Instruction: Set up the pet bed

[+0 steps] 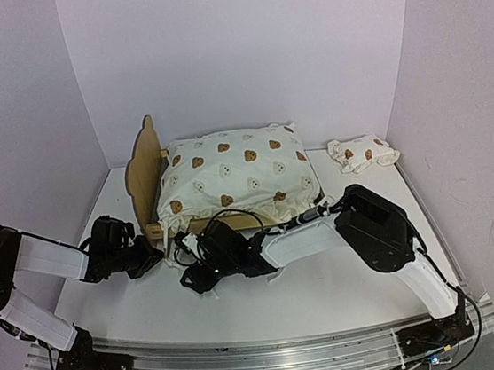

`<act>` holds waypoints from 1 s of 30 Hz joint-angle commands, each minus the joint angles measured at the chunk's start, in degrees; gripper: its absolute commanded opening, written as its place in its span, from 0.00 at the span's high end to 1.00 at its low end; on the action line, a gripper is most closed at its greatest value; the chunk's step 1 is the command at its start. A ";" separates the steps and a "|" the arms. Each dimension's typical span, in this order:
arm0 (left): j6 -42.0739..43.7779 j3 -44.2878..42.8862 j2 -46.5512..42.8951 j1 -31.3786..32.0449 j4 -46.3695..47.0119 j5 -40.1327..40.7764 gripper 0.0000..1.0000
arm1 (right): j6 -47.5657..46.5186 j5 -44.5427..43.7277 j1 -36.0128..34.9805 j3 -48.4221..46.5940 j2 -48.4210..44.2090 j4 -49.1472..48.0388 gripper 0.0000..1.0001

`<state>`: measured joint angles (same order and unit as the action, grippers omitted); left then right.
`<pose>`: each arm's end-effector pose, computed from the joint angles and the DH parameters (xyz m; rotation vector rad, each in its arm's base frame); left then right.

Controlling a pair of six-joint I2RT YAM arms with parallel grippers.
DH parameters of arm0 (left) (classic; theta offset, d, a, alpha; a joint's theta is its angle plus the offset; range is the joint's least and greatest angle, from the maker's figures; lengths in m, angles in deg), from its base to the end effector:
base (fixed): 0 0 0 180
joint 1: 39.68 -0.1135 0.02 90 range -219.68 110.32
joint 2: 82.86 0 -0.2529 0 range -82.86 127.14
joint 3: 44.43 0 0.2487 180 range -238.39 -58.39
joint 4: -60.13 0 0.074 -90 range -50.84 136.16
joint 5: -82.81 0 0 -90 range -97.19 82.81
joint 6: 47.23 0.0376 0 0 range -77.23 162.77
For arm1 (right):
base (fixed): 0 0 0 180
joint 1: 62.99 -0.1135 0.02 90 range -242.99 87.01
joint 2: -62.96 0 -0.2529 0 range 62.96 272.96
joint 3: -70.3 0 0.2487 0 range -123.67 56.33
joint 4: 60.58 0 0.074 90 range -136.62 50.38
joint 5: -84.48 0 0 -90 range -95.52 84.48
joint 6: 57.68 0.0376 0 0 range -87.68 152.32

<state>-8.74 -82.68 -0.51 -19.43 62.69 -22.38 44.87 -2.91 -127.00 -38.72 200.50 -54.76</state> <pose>0.2288 -0.0949 0.1179 -0.5184 2.3987 -0.9108 0.2251 0.4657 0.1025 -1.0171 2.0472 0.7884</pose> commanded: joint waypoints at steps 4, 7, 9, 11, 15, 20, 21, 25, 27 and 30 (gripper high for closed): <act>5.82 -4.33 -2.25 -0.72 -2.96 1.58 1.00 | -4.95 -10.99 -2.24 -1.47 1.86 13.04 0.90; 11.12 -7.55 -3.79 -0.90 -8.81 2.11 1.00 | -5.95 -11.30 -1.48 -0.87 -1.41 13.06 1.00; 15.65 -9.60 -5.11 -0.98 -13.74 3.64 1.00 | -5.46 -9.29 -0.06 -1.51 -4.61 13.05 1.00; 20.06 -11.13 -6.59 -1.16 -17.01 5.52 1.00 | -5.37 -8.60 1.45 -2.19 -7.89 13.06 1.00; 26.31 -12.05 -6.90 -2.29 -20.80 8.87 1.00 | -5.37 -9.81 4.94 -2.10 -12.68 13.06 1.00; 27.63 -13.64 -5.68 -4.77 -24.71 8.75 1.00 | -8.22 -11.25 8.04 -4.36 -14.40 13.13 1.00; 27.61 -14.03 -5.26 -5.51 -25.70 8.29 1.00 | -8.32 -11.34 8.76 -5.10 -14.30 13.14 1.00; 28.94 -15.79 -4.72 -7.89 -28.81 7.54 1.00 | -8.44 -12.27 11.01 -7.51 -14.25 13.15 1.00; 30.15 -16.42 -5.06 -9.01 -29.88 7.63 1.00 | -9.22 -12.81 11.48 -8.24 -14.58 13.15 1.00; 31.50 -16.30 -4.42 -10.80 -31.20 8.71 1.00 | -9.79 -12.20 11.81 -9.48 -15.33 13.15 1.00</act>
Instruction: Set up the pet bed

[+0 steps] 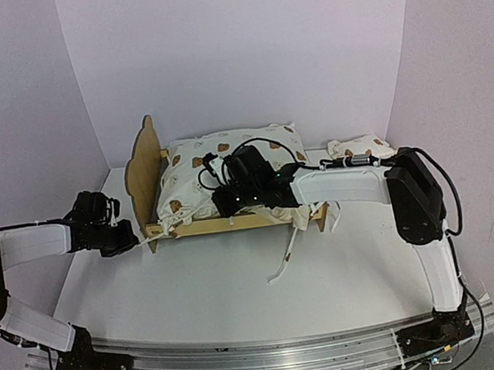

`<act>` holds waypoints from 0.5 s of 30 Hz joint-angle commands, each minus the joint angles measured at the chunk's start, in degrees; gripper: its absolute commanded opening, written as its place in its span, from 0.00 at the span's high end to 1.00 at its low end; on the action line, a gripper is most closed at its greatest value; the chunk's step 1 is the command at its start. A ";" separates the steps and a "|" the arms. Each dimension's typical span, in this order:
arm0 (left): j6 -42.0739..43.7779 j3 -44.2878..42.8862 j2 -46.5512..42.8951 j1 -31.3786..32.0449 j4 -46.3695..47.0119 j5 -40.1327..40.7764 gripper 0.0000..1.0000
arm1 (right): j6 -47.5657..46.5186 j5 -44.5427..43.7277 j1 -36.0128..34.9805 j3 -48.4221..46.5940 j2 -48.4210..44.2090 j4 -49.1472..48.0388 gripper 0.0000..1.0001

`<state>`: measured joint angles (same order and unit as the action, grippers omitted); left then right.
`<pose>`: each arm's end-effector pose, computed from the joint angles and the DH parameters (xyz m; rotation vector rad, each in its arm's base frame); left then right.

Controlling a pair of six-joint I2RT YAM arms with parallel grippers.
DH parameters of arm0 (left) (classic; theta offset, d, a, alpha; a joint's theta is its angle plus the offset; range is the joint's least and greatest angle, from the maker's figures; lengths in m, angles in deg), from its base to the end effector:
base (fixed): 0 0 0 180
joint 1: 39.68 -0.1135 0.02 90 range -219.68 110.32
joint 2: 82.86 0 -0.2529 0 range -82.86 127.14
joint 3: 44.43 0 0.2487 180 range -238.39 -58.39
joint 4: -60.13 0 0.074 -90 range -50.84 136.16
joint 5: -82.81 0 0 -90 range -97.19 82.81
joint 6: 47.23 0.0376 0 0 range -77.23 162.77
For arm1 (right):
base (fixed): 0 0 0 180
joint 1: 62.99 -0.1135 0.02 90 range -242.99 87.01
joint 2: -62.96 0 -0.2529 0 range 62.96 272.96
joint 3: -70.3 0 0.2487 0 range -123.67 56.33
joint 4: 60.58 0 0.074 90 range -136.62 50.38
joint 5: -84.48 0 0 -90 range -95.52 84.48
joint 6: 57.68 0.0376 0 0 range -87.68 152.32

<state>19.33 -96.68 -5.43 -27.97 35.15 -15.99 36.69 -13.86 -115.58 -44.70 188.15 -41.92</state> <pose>0.2546 -0.0587 0.1692 -0.1851 2.4798 -0.4543 0.3129 0.4001 0.2225 -0.7748 1.9527 0.4568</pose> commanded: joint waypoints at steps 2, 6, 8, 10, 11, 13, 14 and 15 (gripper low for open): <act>4.46 -1.81 1.77 -4.34 -3.74 3.49 1.00 | -2.02 -1.04 0.53 -4.24 -3.47 0.39 1.00; 8.11 -1.88 3.61 -8.76 -2.32 3.48 1.00 | -1.39 -1.69 1.64 -2.86 -5.61 0.40 1.00; 9.58 -2.45 3.88 -8.99 -2.43 3.74 1.00 | -1.13 -1.98 2.05 -1.89 -6.81 0.40 1.00; 10.11 -2.92 4.13 -9.10 -2.55 3.44 1.00 | -1.31 -2.13 2.22 -1.30 -7.75 0.40 1.00; 10.28 -3.03 4.23 -9.08 -2.49 3.22 1.00 | -1.42 -2.16 2.23 -1.12 -8.09 0.40 1.00; 11.13 -2.85 4.77 -9.11 -1.89 3.69 1.00 | -1.60 -2.19 2.26 -0.77 -8.60 0.45 1.00; 11.70 -2.79 4.98 -9.21 -1.30 4.09 1.00 | -1.53 -2.22 2.28 -0.30 -8.84 0.48 1.00; 12.56 -2.79 5.16 -9.43 -0.83 4.55 1.00 | -1.24 -2.25 2.29 0.28 -9.10 0.49 1.00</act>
<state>27.80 -97.73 -1.60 -35.84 34.26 -16.49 35.39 -12.99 -115.04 -45.45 185.34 -39.86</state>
